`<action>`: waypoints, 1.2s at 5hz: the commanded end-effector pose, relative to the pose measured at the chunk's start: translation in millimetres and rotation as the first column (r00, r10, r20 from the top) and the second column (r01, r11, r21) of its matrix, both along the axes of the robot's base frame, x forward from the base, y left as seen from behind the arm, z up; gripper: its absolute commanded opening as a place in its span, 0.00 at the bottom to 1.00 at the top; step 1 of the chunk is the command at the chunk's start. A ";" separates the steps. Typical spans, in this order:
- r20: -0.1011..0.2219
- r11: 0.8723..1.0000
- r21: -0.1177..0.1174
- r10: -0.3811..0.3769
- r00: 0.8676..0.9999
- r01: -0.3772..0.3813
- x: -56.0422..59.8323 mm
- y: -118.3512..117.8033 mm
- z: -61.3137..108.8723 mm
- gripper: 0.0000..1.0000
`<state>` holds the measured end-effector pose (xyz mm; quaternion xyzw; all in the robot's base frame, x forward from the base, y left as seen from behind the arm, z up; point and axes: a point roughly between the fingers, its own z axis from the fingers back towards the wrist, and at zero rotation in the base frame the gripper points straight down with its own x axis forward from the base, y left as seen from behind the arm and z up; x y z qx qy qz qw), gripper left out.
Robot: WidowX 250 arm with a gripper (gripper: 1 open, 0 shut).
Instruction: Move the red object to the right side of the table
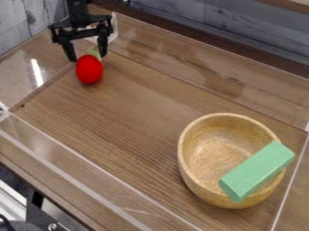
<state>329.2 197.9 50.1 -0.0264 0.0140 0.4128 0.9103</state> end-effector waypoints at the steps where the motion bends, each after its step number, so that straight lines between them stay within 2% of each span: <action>1: 0.062 0.998 0.028 -0.052 0.997 0.050 11.8 -10.6 25.8 1.00; 2: 0.061 0.995 0.026 -0.101 0.993 0.099 13.9 -23.8 27.9 1.00; 3: 0.059 0.994 0.028 -0.104 0.993 0.102 13.8 -22.7 33.1 1.00; 4: 0.049 0.995 0.033 -0.097 0.994 0.095 13.9 -19.5 18.7 0.00; 5: 0.050 0.996 0.021 -0.091 0.995 0.090 17.5 -22.8 17.1 0.00; 6: 0.059 0.999 -0.013 -0.050 0.997 0.051 24.9 -38.1 35.6 0.00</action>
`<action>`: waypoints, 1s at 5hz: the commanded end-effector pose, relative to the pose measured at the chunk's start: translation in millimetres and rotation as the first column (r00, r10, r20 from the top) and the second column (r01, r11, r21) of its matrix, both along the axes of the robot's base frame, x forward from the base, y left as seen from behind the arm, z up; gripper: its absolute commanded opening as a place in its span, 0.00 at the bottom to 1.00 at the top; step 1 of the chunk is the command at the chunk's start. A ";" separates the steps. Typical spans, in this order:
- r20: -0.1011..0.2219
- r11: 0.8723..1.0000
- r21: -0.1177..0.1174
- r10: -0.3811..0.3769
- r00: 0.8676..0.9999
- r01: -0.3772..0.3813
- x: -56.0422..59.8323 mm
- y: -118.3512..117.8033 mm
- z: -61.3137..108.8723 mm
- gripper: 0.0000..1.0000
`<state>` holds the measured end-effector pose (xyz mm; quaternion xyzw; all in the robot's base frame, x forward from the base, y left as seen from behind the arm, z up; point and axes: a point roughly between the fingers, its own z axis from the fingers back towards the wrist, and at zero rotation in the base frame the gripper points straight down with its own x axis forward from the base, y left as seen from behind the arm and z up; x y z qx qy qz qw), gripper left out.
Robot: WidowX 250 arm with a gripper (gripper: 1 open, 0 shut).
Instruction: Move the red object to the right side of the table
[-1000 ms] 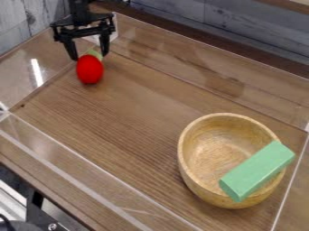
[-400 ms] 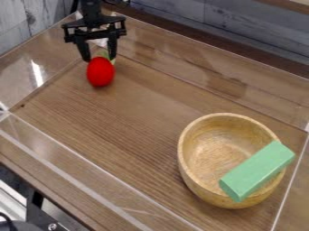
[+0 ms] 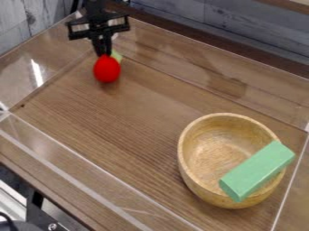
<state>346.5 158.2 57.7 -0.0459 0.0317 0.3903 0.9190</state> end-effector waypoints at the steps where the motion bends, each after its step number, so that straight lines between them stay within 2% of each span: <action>1: 0.086 1.000 0.005 0.012 0.996 -0.013 19.1 -18.6 44.0 0.00; 2: 0.097 0.995 -0.009 -0.101 0.990 0.103 28.4 -54.4 55.7 0.00; 3: 0.101 0.982 -0.016 -0.186 0.977 0.189 27.8 -88.7 62.1 0.00; 5: 0.100 0.972 -0.015 -0.231 0.968 0.234 21.8 -124.0 76.2 0.00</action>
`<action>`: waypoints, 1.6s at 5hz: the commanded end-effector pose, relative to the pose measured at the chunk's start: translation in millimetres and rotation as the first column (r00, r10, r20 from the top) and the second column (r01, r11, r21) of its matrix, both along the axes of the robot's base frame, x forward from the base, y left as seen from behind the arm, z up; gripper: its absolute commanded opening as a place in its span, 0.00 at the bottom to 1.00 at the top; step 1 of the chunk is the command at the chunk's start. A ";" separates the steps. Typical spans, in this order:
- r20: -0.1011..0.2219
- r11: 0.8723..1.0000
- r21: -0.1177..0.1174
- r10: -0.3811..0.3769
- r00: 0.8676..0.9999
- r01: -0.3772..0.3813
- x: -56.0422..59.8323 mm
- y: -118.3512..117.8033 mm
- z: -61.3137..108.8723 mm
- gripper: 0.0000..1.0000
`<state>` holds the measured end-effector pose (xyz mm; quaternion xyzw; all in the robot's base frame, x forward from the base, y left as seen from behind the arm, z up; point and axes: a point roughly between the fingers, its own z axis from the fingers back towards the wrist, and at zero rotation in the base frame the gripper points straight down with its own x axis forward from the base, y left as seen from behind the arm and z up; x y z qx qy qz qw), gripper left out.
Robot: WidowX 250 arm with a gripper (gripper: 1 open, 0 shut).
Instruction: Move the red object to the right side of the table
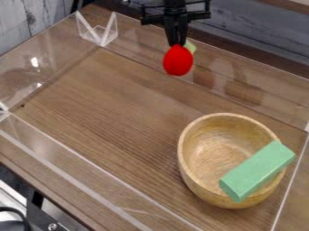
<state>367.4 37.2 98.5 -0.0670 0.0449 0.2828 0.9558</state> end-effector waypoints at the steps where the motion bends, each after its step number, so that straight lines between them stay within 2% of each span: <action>1: 0.089 1.000 0.016 0.006 0.996 -0.008 1.0 -12.2 37.5 0.00; 2: 0.084 0.999 0.014 0.036 0.996 -0.038 1.5 -17.5 12.0 0.00; 3: 0.093 0.998 0.007 0.062 0.994 -0.063 2.8 -18.6 -4.6 0.00; 5: 0.122 0.999 -0.009 0.043 0.992 -0.042 3.6 -36.4 -14.3 0.00; 7: 0.173 1.000 -0.019 0.008 0.985 -0.005 3.9 -49.6 -1.6 0.00; 8: 0.198 1.000 -0.020 0.012 0.980 -0.008 3.5 -34.5 -5.1 0.00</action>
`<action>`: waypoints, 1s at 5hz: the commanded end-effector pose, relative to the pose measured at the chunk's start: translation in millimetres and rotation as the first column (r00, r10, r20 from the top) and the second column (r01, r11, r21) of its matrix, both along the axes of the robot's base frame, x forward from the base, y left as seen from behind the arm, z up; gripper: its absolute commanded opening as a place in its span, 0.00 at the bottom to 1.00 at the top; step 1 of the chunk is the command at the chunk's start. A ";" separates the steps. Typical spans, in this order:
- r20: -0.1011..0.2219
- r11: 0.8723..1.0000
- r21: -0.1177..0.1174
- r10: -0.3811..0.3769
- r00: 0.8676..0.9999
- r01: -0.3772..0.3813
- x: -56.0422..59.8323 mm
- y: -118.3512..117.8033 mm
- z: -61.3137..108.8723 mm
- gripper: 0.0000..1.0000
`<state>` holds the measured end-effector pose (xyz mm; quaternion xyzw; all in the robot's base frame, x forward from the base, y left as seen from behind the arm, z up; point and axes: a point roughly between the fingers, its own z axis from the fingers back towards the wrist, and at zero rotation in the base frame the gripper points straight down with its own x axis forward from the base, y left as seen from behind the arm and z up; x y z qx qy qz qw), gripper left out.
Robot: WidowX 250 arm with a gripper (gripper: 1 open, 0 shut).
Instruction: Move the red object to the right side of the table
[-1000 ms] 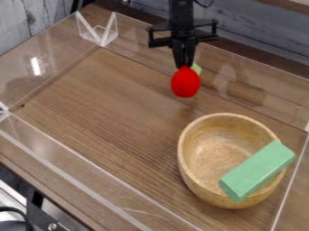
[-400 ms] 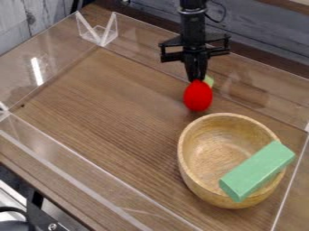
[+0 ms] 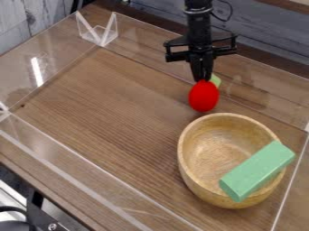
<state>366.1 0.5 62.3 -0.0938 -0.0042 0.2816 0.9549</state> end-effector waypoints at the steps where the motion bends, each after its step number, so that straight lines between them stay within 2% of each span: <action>1: 0.115 1.000 0.006 0.019 0.993 -0.020 5.2 19.4 26.7 0.00; 3: 0.167 0.999 0.007 -0.032 0.986 0.031 5.8 28.3 22.9 0.00; 4: 0.192 0.998 0.006 -0.061 0.980 0.061 6.2 23.5 38.9 0.00; 5: 0.184 0.991 0.018 -0.135 0.974 0.134 8.5 13.0 28.0 0.00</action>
